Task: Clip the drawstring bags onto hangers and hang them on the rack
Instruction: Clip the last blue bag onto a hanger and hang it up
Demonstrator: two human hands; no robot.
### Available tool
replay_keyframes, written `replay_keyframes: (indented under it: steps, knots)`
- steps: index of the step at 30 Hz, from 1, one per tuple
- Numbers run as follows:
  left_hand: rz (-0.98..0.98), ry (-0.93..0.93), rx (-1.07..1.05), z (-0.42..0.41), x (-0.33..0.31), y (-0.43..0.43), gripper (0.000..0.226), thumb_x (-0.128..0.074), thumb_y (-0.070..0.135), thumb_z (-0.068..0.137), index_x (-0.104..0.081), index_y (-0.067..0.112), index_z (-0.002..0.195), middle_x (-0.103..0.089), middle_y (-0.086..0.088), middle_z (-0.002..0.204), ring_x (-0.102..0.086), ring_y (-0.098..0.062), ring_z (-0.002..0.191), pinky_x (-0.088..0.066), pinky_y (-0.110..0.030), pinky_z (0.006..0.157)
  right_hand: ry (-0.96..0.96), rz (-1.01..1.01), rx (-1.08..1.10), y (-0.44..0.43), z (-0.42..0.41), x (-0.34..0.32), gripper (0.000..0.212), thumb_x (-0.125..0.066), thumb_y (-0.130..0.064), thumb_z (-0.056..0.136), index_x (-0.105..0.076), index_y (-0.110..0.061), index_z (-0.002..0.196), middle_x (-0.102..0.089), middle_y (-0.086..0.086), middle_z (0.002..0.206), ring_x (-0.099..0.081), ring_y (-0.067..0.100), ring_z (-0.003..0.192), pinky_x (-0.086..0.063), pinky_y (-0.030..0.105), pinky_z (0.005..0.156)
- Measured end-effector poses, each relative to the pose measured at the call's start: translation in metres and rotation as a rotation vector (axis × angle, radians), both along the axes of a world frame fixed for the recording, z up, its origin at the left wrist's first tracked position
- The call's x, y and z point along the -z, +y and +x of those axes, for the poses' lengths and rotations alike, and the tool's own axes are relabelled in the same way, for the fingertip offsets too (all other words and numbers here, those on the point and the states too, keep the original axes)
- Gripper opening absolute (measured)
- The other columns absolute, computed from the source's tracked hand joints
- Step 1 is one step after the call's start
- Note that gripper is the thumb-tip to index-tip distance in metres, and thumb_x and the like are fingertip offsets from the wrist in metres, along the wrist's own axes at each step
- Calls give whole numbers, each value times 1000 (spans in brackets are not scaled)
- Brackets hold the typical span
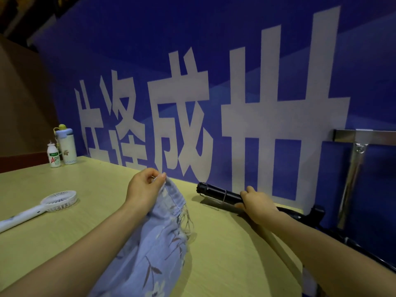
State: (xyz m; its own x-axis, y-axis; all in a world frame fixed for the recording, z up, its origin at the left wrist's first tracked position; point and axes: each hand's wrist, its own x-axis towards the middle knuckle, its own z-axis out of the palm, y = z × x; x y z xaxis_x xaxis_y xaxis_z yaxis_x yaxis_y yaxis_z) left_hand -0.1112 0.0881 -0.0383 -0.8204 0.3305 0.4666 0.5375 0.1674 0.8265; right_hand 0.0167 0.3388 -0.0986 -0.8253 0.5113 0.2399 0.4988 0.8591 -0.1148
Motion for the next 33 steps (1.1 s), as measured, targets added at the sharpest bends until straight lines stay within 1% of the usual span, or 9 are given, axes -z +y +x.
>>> replay_keyframes:
  steps: [4,8,13,15,18,22,26,29,33]
  knots:
    - [6,5,-71,10,-14,-29,24,-56,20,91,-62,4,74,-62,-21,79,-55,-28,76,-50,-45,77,82,-10,-26,-17,17,-13,41,-50,-38,94,-50,-12,125,-52,6,121,-57,17,98,-47,23,84]
    - [44,-31,-178,23,-23,-64,26,-56,20,91,-56,12,67,-54,-7,67,-49,-24,71,-41,-34,70,83,48,-57,-41,36,-28,40,-49,-37,95,-49,-12,125,-52,6,121,-58,17,97,-47,23,83]
    - [30,-12,-204,43,-31,-92,22,-55,18,91,-57,7,72,-53,-7,68,-48,-23,70,-39,-30,68,6,231,-191,-85,51,-52,35,-48,-34,96,-50,-11,122,-50,8,118,-57,23,95,-48,32,84]
    - [31,2,-222,53,-35,-103,25,-55,17,91,-55,9,68,-52,-8,66,-47,-23,67,-37,-29,67,62,338,-262,-108,55,-68,34,-46,-33,97,-48,-11,123,-50,8,118,-57,25,95,-48,34,84]
    - [56,-12,-279,58,-40,-118,32,-55,18,92,-49,14,60,-50,-8,64,-45,-23,67,-36,-29,65,234,416,-344,-135,58,-93,36,-48,-32,96,-48,-10,125,-52,8,115,-56,26,96,-47,35,83]
    - [127,-52,-357,61,-57,-150,34,-57,19,90,-47,17,58,-55,-9,71,-49,-26,75,-37,-30,70,440,559,-472,-162,60,-120,37,-61,-28,89,-56,-1,114,-59,15,98,-58,33,78,-48,40,68]
    - [174,-61,-403,69,-78,-190,34,-58,19,89,-47,17,56,-57,-12,76,-49,-24,76,-39,-31,72,519,694,-649,-207,62,-140,38,-70,-21,82,-58,1,111,-62,14,93,-58,30,74,-50,39,66]
    - [204,-69,-430,75,-92,-220,35,-59,18,88,-48,17,55,-58,-13,77,-50,-23,77,-44,-33,76,542,792,-774,-243,66,-155,36,-72,-22,80,-60,-2,108,-62,12,91,-58,28,75,-49,37,68]
    - [200,-44,-440,75,-101,-264,34,-63,21,85,-52,16,53,-65,-15,76,-59,-27,76,-52,-46,83,561,874,-840,-277,73,-170,38,-75,-24,75,-64,-6,106,-66,8,90,-62,22,76,-53,34,73]
